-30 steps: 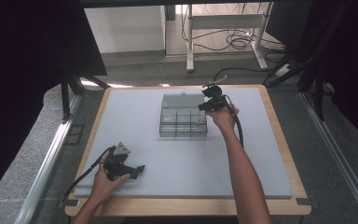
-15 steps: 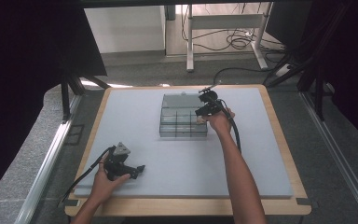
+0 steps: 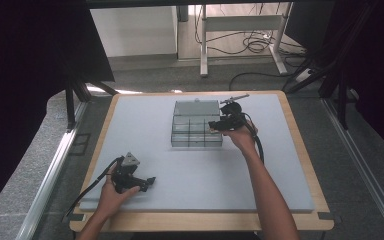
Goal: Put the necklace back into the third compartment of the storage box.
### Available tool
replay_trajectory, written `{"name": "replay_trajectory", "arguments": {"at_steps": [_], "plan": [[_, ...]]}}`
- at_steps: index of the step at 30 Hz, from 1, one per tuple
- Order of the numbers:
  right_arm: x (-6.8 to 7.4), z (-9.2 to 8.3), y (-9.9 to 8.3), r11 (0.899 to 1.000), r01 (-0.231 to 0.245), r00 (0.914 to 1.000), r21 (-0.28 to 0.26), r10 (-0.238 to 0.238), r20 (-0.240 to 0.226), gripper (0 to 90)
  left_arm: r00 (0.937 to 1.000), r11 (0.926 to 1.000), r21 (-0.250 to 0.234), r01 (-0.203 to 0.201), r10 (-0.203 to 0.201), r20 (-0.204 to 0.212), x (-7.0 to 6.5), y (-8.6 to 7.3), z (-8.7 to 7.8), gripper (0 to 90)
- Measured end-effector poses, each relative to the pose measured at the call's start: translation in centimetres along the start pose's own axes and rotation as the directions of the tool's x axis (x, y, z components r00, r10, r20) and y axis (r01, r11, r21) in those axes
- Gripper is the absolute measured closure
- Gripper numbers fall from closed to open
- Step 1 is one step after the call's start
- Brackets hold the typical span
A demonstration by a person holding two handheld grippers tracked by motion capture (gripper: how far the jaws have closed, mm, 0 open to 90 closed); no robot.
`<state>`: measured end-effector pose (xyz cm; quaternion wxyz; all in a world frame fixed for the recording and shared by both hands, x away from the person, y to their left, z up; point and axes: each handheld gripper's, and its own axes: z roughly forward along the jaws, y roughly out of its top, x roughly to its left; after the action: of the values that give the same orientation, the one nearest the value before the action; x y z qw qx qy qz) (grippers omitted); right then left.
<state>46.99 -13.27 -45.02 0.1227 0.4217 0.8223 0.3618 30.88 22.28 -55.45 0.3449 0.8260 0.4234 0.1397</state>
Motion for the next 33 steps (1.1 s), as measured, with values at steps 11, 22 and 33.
{"name": "replay_trajectory", "arguments": {"at_steps": [11,22,33], "plan": [[-0.1,-5.1,-6.1,0.998,0.049,0.9981,-0.037,-0.05,-0.034,34.8,1.0,1.0,0.0,0.0,0.0,-0.001,0.0,0.0,0.0,0.8],[-1.7,-7.7,-12.8,0.998,0.001,0.9987,-0.07,-0.004,-0.052,33.3,1.0,1.0,-0.001,-0.001,0.001,-0.001,0.0,0.0,0.0,0.8],[-3.3,-7.6,-15.4,0.997,-0.057,0.9981,-0.042,0.056,-0.024,32.8,1.0,1.0,-0.002,-0.002,0.002,-0.001,0.0,0.0,0.0,0.8]]}}
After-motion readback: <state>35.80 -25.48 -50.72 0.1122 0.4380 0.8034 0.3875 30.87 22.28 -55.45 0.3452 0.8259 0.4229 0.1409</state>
